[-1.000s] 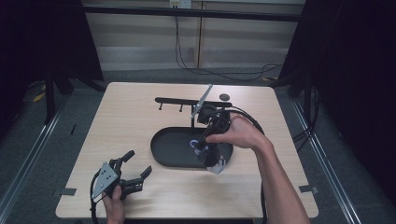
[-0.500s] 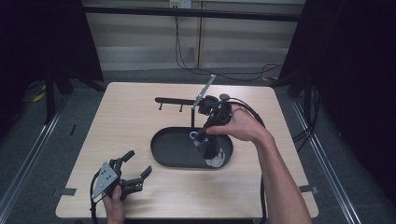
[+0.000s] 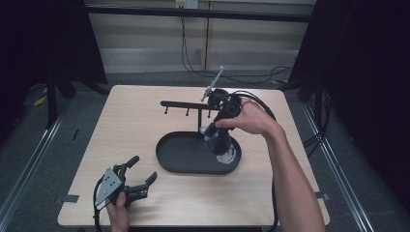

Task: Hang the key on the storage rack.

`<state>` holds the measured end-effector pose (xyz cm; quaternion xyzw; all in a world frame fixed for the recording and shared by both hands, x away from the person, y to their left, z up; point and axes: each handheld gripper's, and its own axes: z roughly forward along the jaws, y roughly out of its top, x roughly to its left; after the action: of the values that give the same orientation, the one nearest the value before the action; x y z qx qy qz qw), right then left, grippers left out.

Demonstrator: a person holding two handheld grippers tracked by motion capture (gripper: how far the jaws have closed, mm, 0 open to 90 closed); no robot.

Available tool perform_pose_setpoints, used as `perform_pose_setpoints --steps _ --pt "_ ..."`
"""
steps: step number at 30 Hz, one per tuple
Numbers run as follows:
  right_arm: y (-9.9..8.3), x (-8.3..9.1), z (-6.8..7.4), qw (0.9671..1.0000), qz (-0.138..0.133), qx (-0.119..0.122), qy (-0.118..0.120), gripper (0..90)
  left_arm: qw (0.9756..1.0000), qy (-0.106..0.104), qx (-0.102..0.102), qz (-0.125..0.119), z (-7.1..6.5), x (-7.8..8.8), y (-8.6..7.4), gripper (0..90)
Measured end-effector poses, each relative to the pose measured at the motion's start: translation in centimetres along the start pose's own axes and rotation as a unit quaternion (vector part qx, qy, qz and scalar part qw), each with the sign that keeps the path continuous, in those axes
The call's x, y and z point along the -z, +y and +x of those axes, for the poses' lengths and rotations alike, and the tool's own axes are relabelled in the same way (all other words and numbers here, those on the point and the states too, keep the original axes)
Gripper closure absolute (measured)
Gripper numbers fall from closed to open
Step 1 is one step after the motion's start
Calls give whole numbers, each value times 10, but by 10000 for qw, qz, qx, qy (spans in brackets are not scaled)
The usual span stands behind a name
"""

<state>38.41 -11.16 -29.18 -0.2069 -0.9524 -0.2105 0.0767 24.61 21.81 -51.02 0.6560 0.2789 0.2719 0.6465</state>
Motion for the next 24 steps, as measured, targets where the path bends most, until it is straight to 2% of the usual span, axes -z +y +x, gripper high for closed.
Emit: perform_pose_setpoints --steps 2,4,5,13,24 --pt "1 0 -3 10000 -53 -7 11 875 10000 0 0 1 0 0 0 155" --pt "1 0 -5 10000 -12 -49 -15 876 10000 -1 -4 19 0 0 0 155" --pt "2 0 -9 9998 116 -119 -118 875 10000 -1 -6 19 0 0 0 155" --pt "7 6 -20 9994 146 -237 -216 875 10000 4 38 -9 -1 0 0 155" --pt "9 2 -35 9986 296 -376 -206 875 10000 7 46 -40 -1 -1 0 155"
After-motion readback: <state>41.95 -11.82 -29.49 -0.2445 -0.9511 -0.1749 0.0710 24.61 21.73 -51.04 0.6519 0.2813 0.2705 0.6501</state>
